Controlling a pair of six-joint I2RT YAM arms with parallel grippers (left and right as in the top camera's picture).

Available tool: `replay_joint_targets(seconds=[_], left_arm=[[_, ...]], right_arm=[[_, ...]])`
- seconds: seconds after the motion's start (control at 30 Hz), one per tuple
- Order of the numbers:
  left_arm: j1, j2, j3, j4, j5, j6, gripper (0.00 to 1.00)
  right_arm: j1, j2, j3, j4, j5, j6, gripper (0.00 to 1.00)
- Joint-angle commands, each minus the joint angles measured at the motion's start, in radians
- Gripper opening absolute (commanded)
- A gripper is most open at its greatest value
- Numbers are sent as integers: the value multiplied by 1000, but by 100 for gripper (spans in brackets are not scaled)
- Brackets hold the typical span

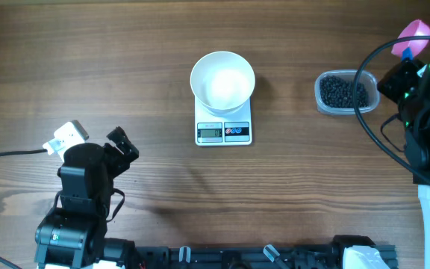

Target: Scoop item into bowl and weigh 150g on scale

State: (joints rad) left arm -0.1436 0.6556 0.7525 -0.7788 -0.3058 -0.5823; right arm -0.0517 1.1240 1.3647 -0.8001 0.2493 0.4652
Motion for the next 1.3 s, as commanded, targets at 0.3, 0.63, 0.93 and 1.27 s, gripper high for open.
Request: replay_joint_targets(seconds=[0.3, 0.63, 0.93, 1.27], left_arm=[[6, 0, -2, 2, -5, -9, 100], [6, 0, -2, 0, 3, -10, 100], [6, 0, -2, 13, 202, 95, 100], [6, 0, -2, 36, 700, 430, 100]], right_arm=[[-2, -9, 8, -32, -240, 27, 4], [-2, -8, 8, -39, -363, -2, 4], [-2, -4, 8, -43, -356, -46, 4], [-2, -4, 8, -79, -355, -45, 4]])
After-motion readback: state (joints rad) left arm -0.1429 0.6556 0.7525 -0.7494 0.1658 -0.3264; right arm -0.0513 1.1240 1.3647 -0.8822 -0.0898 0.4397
